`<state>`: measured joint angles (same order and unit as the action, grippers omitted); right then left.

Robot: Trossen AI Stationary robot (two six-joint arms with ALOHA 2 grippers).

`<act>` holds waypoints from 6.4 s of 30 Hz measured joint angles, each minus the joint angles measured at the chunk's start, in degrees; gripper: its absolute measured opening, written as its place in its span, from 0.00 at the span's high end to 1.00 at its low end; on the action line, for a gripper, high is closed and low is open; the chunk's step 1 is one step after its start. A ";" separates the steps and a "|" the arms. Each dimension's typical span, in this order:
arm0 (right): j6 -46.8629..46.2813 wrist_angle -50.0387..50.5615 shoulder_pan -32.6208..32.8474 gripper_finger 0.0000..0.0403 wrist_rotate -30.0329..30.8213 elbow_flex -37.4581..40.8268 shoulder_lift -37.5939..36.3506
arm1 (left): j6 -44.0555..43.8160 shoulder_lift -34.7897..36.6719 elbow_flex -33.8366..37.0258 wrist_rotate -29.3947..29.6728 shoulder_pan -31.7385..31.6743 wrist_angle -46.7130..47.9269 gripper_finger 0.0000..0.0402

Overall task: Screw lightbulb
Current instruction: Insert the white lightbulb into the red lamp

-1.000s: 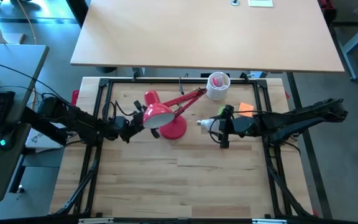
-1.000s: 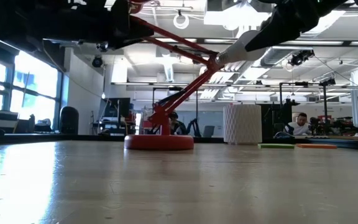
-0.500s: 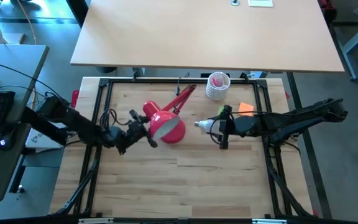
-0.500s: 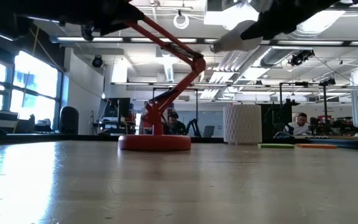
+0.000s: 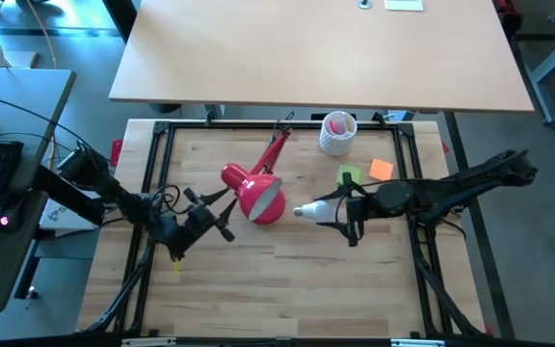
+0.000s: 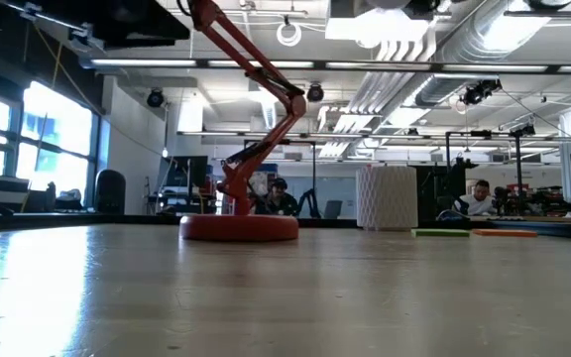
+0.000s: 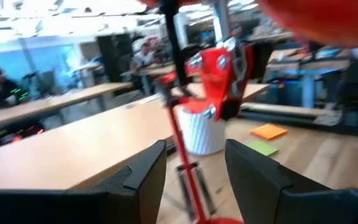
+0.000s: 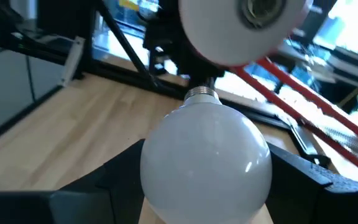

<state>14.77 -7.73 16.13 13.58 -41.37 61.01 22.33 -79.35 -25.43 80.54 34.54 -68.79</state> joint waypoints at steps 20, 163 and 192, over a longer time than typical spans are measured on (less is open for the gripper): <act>4.64 -13.03 9.28 0.37 13.51 -0.02 3.78 | 19.18 16.68 -6.21 -1.03 6.32 -3.43 0.51; -0.81 -6.19 6.79 0.37 13.36 -0.06 4.94 | -50.85 23.34 0.40 -115.86 -52.68 13.84 0.27; -0.64 -6.28 6.76 0.37 13.58 -0.04 5.60 | -45.03 13.66 -0.33 -119.06 -49.50 8.54 0.39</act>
<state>14.13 -14.02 22.90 27.16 -41.41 66.62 -22.70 -65.69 -25.76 -38.52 -14.96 -60.26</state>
